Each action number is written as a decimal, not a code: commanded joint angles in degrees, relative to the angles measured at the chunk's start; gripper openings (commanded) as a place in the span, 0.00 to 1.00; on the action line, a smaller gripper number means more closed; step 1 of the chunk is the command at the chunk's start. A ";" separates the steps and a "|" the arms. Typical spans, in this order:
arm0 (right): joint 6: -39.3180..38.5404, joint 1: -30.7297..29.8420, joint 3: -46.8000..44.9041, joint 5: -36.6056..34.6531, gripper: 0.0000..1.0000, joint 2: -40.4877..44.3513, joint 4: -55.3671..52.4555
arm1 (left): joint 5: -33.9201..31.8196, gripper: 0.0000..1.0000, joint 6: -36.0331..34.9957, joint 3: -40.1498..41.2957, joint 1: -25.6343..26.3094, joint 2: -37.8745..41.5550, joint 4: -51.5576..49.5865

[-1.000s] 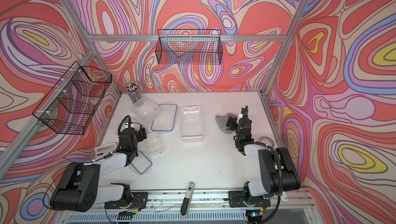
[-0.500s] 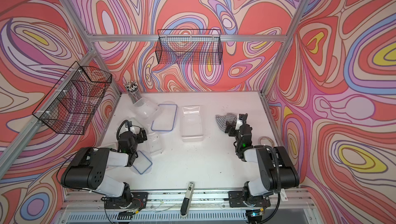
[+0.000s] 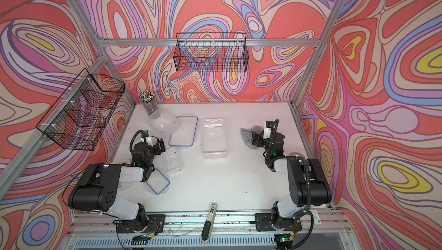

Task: Wipe the insides of the lunch boxes
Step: Reset both arms

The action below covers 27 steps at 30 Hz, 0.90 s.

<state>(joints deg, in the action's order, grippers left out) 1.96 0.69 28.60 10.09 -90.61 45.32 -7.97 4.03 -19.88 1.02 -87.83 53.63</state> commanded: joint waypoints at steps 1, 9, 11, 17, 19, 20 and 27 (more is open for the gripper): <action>-2.32 1.07 -2.07 -1.41 0.96 -4.61 7.01 | 0.85 1.00 -1.16 -0.51 -0.32 -0.25 -0.58; 1.32 1.16 -4.13 -10.51 0.99 -7.71 14.07 | 0.50 1.00 -1.15 -0.64 -0.34 -0.39 -0.72; 1.23 0.76 -2.36 -13.35 0.99 -7.57 10.18 | 0.41 1.00 -0.98 -0.69 -0.31 -0.33 -0.87; 1.25 0.72 -2.58 -13.08 0.99 -7.70 10.77 | 0.47 1.00 -0.92 -0.69 -0.31 -0.31 -0.83; 1.13 0.72 -2.68 -12.74 0.98 -7.76 11.04 | 0.41 1.00 -0.95 -0.67 -0.31 -0.28 -0.81; 1.03 0.77 -2.30 -12.81 0.98 -7.66 10.28 | 0.45 1.00 -0.93 -0.62 -0.31 -0.31 -0.80; 0.94 0.72 -2.36 -12.78 0.99 -7.65 10.41 | 0.57 1.00 -1.04 -0.70 -0.31 -0.29 -1.07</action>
<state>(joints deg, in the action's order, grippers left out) 3.29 1.52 25.61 -1.98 -98.37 54.85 -7.66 4.03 -19.88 1.02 -87.85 52.40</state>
